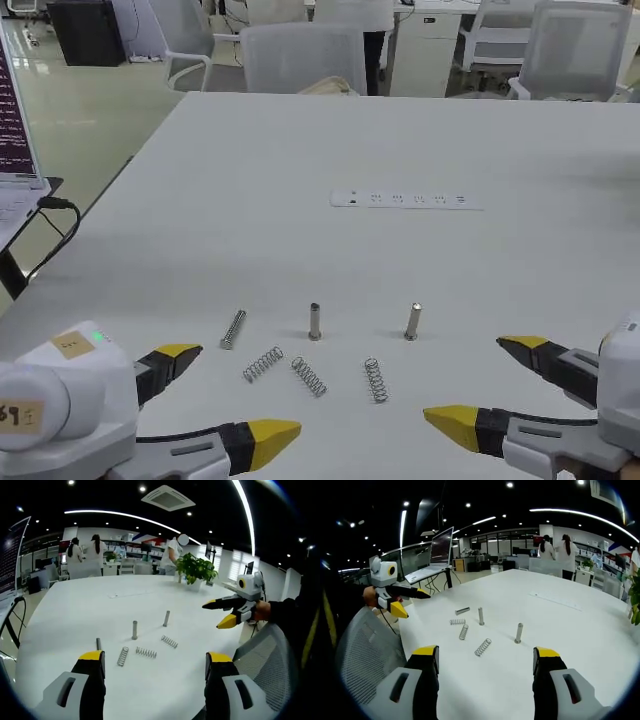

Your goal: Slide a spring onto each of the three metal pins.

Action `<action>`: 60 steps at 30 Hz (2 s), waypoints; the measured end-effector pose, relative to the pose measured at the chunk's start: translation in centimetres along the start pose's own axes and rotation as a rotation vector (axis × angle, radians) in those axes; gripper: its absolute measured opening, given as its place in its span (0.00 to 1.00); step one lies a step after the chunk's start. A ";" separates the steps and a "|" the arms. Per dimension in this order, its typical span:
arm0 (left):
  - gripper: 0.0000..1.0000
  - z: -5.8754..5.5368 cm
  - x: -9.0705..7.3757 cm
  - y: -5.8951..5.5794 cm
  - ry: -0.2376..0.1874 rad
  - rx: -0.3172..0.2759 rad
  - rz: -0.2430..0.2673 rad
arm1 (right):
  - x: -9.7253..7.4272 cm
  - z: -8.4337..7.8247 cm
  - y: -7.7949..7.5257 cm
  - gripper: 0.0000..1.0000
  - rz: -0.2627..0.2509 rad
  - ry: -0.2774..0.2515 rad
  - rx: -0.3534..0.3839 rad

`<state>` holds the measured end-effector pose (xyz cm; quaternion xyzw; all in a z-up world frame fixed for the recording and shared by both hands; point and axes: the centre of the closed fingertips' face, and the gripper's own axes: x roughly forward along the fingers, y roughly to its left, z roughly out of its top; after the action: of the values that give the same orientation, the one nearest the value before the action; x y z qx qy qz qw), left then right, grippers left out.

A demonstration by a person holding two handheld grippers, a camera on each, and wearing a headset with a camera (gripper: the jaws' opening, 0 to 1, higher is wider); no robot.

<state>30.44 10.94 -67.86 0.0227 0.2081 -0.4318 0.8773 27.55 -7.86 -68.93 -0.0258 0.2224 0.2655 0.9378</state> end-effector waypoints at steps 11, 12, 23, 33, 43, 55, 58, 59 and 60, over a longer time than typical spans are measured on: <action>0.79 0.0 -0.1 0.0 0.001 0.001 0.000 | 0.0 0.0 0.0 0.76 0.000 0.001 -0.002; 0.79 0.0 -0.1 0.0 0.002 0.001 0.000 | 0.0 0.0 0.0 0.76 -0.001 0.001 -0.002; 0.79 0.0 -0.1 0.0 0.002 -0.002 -0.002 | 0.0 0.0 -0.1 0.76 -0.001 0.002 -0.001; 0.79 0.0 0.0 0.0 0.005 -0.002 -0.003 | 0.0 0.1 -0.1 0.75 0.000 -0.001 0.002; 0.79 -0.1 0.0 0.0 0.009 0.000 -0.004 | 0.0 0.1 -0.1 0.75 0.002 0.002 0.000; 0.78 -0.1 0.1 0.1 0.014 0.000 -0.002 | 0.0 0.1 0.1 0.75 0.008 0.002 0.001; 0.78 0.0 0.0 0.2 0.013 0.000 0.001 | 0.0 0.1 0.1 0.75 0.009 0.003 0.000; 0.77 0.0 0.0 0.2 0.013 0.000 0.003 | 0.0 0.1 0.1 0.75 0.009 0.002 0.000; 0.77 0.0 0.0 0.3 0.013 0.000 0.005 | -0.1 0.1 0.1 0.75 0.008 0.002 0.000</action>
<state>30.66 11.16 -67.92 0.0259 0.2138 -0.4294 0.8771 27.51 -7.82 -68.83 -0.0253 0.2234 0.2694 0.9364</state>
